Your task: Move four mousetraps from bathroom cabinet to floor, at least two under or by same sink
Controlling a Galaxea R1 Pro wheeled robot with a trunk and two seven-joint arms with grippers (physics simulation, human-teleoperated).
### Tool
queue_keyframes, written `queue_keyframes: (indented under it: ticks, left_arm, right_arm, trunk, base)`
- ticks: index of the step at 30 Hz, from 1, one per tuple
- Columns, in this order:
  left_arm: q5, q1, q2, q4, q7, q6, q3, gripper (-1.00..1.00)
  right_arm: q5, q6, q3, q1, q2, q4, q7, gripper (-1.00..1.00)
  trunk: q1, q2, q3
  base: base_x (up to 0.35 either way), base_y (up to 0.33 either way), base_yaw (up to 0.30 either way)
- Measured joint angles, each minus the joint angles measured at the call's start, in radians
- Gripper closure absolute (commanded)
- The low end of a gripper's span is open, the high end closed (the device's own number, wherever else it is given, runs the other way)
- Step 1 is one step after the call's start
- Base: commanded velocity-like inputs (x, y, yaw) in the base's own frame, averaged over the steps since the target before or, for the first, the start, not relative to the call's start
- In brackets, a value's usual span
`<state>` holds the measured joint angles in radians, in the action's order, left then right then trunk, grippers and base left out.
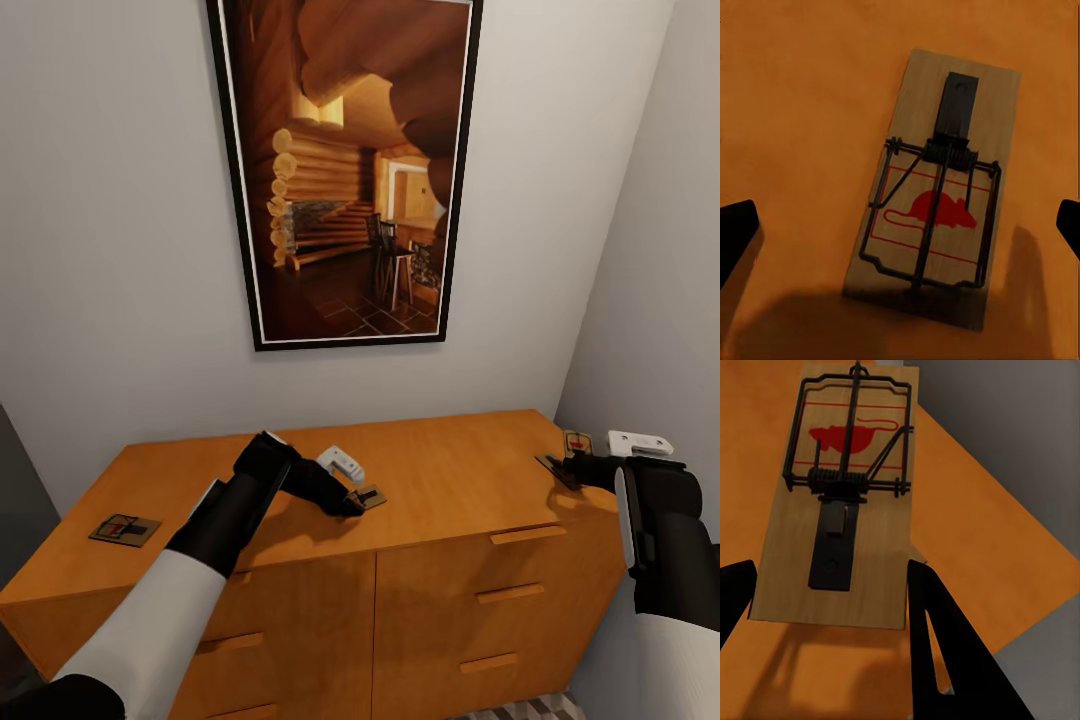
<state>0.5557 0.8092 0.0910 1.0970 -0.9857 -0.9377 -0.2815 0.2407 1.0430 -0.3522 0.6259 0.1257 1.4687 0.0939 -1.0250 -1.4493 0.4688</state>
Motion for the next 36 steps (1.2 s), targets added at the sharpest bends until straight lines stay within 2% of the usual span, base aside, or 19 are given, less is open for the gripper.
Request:
queue_keyframes:
  ticks: [11,36]
  left_arm:
    - [0.0,0.016,0.017,-0.027,0.001,0.003,0.0,-1.0]
    - [-0.001,0.018,0.022,-0.064,0.013,-0.006,0.007,-1.0]
  right_arm:
    - [0.001,0.0,0.0,0.0,0.0,-0.001,0.0,1.0]
    - [0.003,0.0,-0.001,0.0,0.001,-0.001,0.002,1.0]
  trunk:
    - [0.0,0.0,0.0]
    - [0.0,0.0,0.0]
  base:
    - [0.0,0.0,0.0]
    - [0.0,0.0,0.0]
